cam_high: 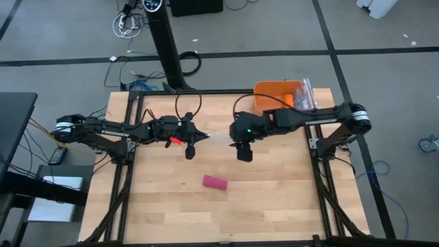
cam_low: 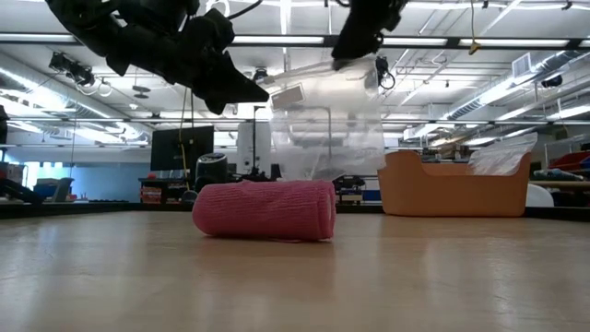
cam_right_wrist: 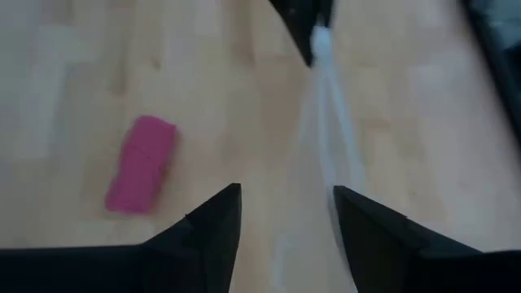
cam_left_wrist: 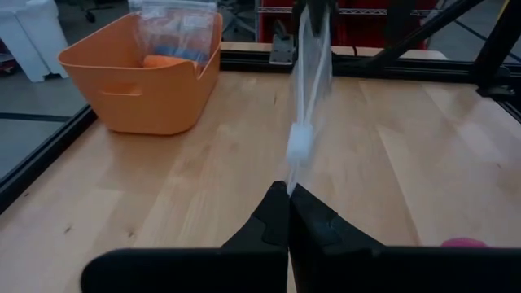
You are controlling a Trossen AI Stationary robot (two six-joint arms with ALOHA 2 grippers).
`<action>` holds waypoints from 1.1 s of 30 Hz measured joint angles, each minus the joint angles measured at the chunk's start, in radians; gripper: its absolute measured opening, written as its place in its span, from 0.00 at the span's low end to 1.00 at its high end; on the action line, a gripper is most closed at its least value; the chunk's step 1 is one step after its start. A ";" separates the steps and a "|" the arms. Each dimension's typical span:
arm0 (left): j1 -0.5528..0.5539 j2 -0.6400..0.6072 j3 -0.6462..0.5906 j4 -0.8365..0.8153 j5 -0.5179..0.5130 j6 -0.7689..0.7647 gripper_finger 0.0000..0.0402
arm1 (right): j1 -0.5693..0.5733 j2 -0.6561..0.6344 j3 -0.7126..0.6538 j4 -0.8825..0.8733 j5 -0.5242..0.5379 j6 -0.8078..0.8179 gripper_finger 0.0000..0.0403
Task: Roll bandage
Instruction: Open the transparent zip bag
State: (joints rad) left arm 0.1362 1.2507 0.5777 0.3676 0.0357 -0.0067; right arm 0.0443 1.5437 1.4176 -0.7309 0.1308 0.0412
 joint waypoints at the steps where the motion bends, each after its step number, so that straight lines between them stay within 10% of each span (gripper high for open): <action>1: 0.001 0.000 0.000 0.000 0.000 0.000 0.00 | 0.013 -0.012 0.000 -0.011 0.031 0.000 0.48; 11: 0.002 0.000 0.000 0.000 -0.001 0.005 0.00 | 0.097 -0.185 -0.155 0.024 0.186 0.128 0.47; 21: 0.002 0.000 -0.057 0.139 -0.002 -0.030 0.00 | 0.218 -0.334 -0.683 0.759 0.342 0.205 0.45; 33: 0.003 0.000 -0.091 0.182 -0.092 -0.092 0.00 | 0.362 -0.326 -0.712 0.836 0.564 0.254 0.42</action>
State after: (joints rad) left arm 0.1387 1.2503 0.4870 0.5493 -0.0567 -0.0988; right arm 0.4058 1.2180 0.7052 0.1051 0.6946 0.2956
